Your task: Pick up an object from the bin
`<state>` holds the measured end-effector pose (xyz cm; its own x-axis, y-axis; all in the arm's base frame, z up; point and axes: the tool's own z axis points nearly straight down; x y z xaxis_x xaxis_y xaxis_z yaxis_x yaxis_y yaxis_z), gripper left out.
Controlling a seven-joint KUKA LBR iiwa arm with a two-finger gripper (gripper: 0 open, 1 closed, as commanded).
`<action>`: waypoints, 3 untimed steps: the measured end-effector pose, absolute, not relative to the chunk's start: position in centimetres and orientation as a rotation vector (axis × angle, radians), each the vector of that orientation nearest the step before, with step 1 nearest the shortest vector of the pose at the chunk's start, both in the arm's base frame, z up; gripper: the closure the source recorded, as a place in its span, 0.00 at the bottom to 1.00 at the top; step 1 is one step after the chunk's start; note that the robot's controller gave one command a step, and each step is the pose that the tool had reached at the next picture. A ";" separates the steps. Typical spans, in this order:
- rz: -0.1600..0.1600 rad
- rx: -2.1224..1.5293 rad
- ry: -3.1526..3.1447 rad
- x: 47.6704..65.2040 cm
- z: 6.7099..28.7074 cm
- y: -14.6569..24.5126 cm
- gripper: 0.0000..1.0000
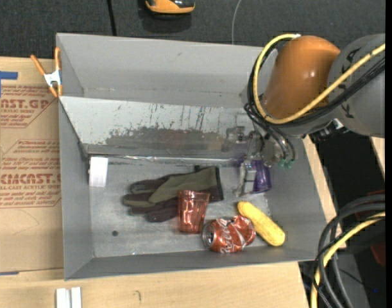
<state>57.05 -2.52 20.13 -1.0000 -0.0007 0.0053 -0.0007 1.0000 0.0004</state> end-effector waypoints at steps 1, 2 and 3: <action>0.000 0.002 -3.144 57.2 20.6 -2.5 0.00; 0.001 0.033 -3.151 58.2 15.2 -1.8 0.00; -0.002 -0.018 -3.143 56.6 9.1 -0.9 0.00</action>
Offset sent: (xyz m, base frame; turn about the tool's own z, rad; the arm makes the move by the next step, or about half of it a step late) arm 0.0217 0.0193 -0.1313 -0.0530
